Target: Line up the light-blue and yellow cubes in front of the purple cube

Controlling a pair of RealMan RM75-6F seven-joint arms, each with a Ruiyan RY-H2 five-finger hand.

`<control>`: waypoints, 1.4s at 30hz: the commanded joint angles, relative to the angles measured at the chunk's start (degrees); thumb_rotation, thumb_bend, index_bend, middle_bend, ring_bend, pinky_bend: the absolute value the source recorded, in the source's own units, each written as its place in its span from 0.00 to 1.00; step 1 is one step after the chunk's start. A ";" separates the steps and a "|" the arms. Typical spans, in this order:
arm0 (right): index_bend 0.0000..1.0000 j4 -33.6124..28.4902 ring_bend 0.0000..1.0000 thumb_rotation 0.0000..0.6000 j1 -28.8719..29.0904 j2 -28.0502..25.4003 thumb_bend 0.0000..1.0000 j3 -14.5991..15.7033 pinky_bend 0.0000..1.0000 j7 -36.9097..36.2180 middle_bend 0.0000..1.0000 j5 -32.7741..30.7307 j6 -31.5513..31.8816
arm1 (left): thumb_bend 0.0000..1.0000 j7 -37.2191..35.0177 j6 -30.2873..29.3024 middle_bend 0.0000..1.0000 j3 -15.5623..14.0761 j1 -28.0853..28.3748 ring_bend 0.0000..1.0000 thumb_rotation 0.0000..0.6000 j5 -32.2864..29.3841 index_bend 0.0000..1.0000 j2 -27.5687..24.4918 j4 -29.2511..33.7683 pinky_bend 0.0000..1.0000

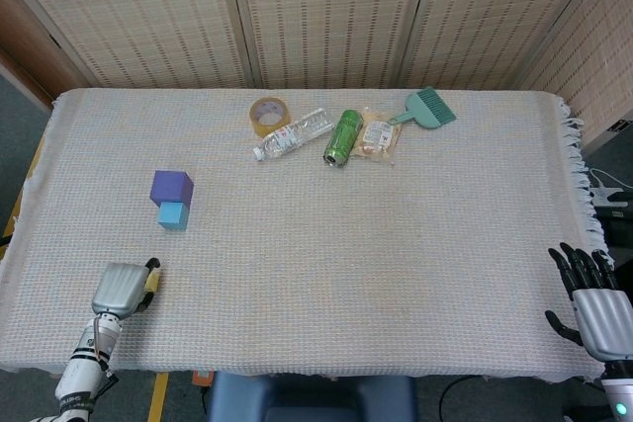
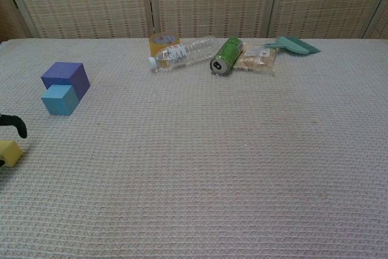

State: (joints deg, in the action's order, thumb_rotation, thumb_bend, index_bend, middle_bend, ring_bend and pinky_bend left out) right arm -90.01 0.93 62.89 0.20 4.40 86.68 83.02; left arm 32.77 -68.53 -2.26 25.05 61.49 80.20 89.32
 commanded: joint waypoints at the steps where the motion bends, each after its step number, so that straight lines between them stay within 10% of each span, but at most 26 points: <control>1: 0.00 0.00 0.00 1.00 -0.02 0.02 0.00 -0.03 0.00 0.04 0.00 0.00 0.08 | 0.35 0.13 -0.04 1.00 0.34 -0.30 1.00 1.00 -0.38 0.33 -0.01 -0.27 1.00; 42: 0.00 0.09 0.00 1.00 0.63 0.34 0.00 -0.69 0.00 0.85 0.00 -2.15 -1.76 | 0.35 0.07 5.93 1.00 8.02 5.03 1.00 1.00 1.79 0.43 2.61 -6.44 1.00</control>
State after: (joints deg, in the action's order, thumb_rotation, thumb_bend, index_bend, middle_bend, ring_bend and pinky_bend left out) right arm -89.93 1.55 63.22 -0.48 5.25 84.54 81.27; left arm 32.43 -63.29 5.38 29.44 63.65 82.34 83.44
